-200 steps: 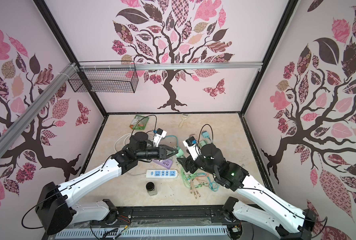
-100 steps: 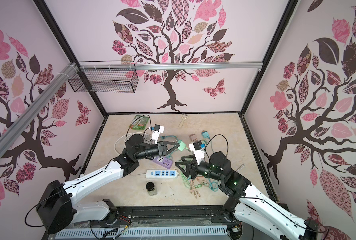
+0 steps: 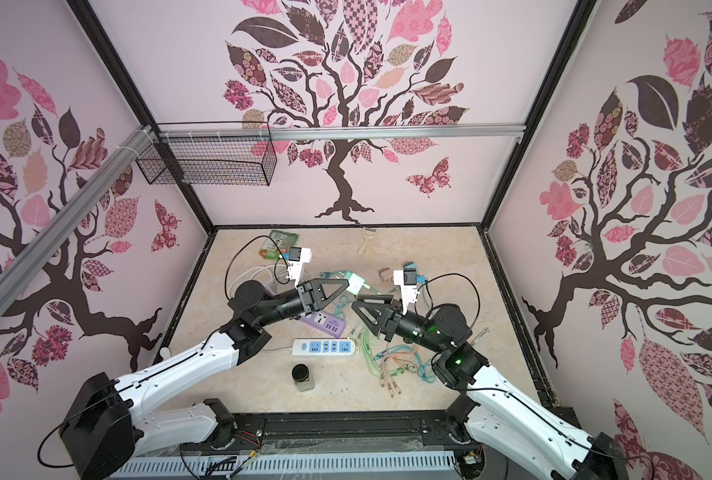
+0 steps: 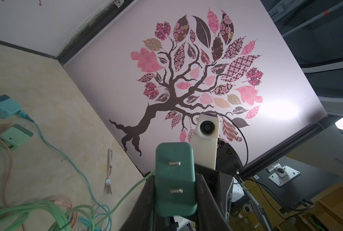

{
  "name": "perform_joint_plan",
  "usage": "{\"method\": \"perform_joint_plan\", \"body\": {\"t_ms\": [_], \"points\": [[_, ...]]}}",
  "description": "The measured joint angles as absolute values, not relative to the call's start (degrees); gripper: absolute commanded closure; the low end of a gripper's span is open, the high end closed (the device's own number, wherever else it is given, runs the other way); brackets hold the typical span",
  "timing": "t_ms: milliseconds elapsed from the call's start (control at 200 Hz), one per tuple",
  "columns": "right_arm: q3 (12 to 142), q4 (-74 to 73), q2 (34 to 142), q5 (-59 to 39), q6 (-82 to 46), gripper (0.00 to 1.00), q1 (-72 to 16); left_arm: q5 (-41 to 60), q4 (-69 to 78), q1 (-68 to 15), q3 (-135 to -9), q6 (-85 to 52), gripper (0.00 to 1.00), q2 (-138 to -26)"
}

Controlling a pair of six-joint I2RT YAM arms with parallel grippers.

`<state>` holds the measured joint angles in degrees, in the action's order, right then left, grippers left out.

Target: Insert the plug

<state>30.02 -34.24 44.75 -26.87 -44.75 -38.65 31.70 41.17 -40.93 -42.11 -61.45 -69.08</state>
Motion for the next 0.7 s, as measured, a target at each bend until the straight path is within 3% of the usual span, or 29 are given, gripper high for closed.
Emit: {"method": "perform_joint_plan", "body": {"t_ms": [195, 700], "points": [[30.0, -39.1, 46.7, -27.2, -46.8, 0.53, -38.7, 30.7, 46.8, -40.9, -40.2, -63.6, 1.0, -69.1], [30.1, -38.8, 48.0, -25.5, -47.5, 0.5, -38.7, 30.1, 48.7, -41.2, -39.5, -62.9, 1.0, -66.3]]}}
